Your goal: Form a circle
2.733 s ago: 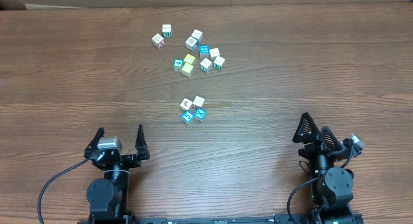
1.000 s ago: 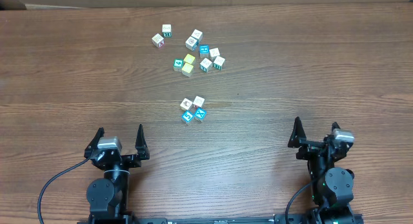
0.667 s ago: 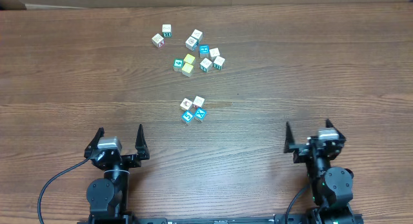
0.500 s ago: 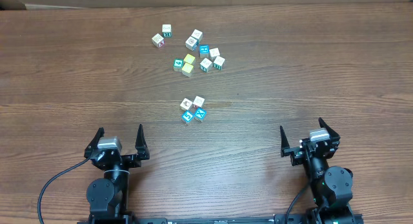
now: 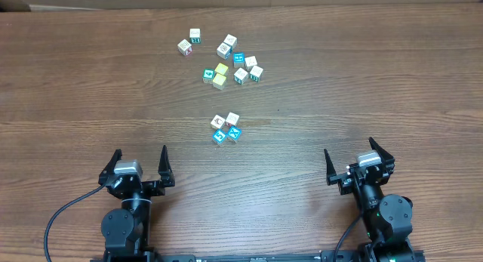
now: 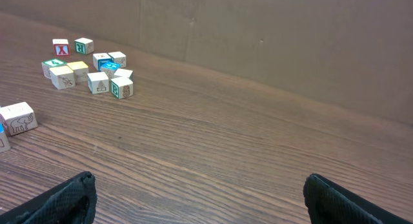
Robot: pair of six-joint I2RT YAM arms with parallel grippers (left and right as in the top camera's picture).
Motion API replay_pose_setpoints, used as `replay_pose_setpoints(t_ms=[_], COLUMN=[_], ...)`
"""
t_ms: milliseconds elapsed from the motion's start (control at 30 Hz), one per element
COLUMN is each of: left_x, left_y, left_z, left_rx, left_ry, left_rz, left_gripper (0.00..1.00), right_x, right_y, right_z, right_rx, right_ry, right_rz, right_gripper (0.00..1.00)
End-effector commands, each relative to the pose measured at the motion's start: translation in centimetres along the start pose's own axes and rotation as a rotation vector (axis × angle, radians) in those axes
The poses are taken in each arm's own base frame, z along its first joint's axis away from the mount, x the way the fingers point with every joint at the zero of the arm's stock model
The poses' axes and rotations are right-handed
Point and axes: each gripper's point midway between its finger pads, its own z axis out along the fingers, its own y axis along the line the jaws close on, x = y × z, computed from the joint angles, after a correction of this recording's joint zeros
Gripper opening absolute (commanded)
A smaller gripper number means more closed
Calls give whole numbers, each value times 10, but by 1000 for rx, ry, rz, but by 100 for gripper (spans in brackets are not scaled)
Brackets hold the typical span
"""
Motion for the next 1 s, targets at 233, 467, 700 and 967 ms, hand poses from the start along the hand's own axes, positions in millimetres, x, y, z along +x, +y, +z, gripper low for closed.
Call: replay_pose_setpoints(t_ms=[233,467,700,967], left_x=[-1,-1,-1,-1], left_y=[-1,-1,-1,-1], left_z=[0,0,0,0], left_rx=[6,6,6,6], left_ry=[-8,-8,-8,-8], left_rz=[29,29,29,29], left_gripper=[100,100,100,99], right_x=[2,2,-8,-24], right_y=[1,1,-4,-7], right_z=[0,0,-3,-9], right_rx=[-3,-3,16,33], right_ry=[-4,-4,-48,-122], right_rz=[-3,-3,-3,-5], right_gripper=[100,100,100,100])
